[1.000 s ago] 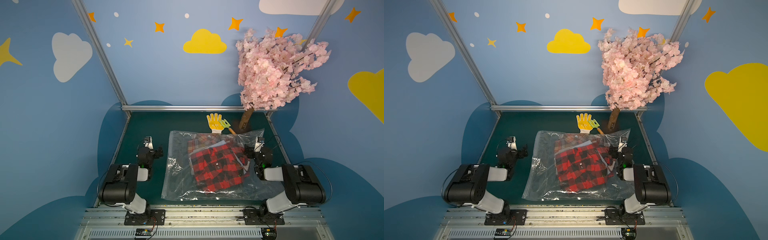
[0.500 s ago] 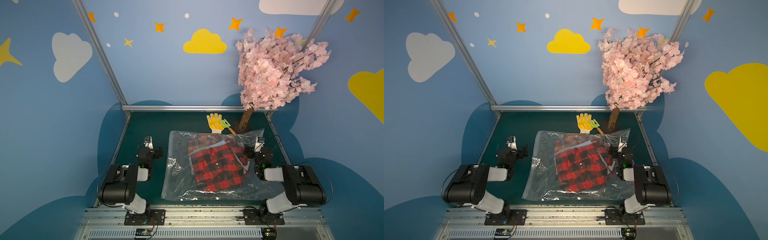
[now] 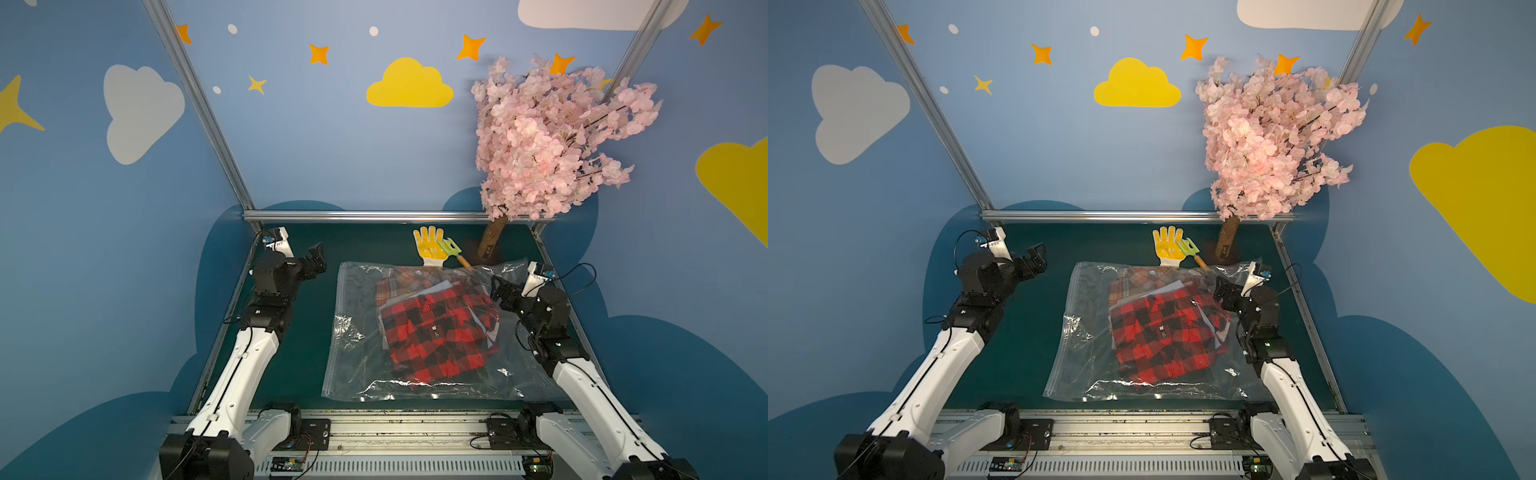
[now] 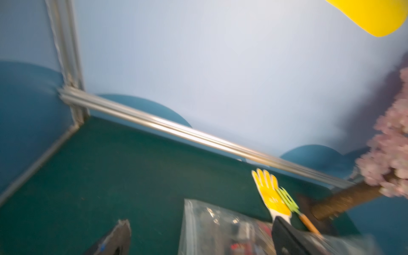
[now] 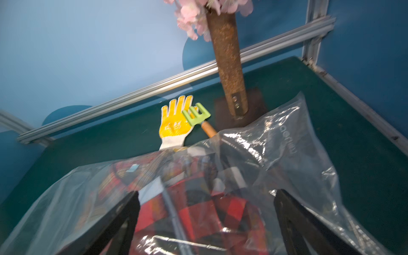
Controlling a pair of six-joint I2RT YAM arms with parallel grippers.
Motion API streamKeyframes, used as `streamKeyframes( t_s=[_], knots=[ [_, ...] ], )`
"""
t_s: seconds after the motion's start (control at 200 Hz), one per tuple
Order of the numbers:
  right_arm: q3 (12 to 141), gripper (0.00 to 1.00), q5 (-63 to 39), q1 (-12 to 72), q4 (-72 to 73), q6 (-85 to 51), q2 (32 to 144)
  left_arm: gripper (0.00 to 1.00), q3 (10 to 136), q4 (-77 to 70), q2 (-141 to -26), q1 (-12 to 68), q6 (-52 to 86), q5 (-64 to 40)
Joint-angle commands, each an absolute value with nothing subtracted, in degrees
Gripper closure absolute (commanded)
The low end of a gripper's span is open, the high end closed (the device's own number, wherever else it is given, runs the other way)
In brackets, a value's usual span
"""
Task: Take the shirt out of the vacuum bag
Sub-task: Open the vacuum bag at the center of the board.
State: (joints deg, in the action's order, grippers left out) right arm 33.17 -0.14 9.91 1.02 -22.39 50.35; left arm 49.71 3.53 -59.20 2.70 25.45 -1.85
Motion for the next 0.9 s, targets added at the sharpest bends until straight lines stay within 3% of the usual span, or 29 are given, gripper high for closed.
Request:
streamKeyframes(
  t_s=[0.0, 0.13, 0.27, 0.465, 0.666, 0.896],
  knots=[
    [40.39, 0.03, -5.95, 14.3, -17.17, -28.71, 52.11, 0.0, 47.8, 22.16, -57.43, 1.61, 36.22, -17.08],
    [47.29, 0.03, -3.85, 23.98, -24.76, -32.14, 58.54, 0.0, 42.46, 24.97, -54.02, 1.32, 41.35, -28.37],
    [54.86, 0.03, 1.88, 35.41, -30.19, -33.75, 66.88, 0.0, 37.38, 30.54, -51.92, 1.51, 41.79, -29.78],
    [66.51, 0.03, 1.25, 45.48, -33.61, -33.62, 79.96, 0.0, 29.21, 25.67, -47.69, 3.67, 45.46, -34.81],
    [85.55, 0.03, -1.14, 53.41, -45.74, -32.62, 95.32, 0.12, 30.15, 35.19, -45.39, 8.32, 43.84, -24.51],
    [98.08, 0.03, -2.45, 57.91, -53.05, -32.68, 107.07, 0.42, 28.24, 39.11, -41.7, 8.26, 48.45, -13.84]
  ],
)
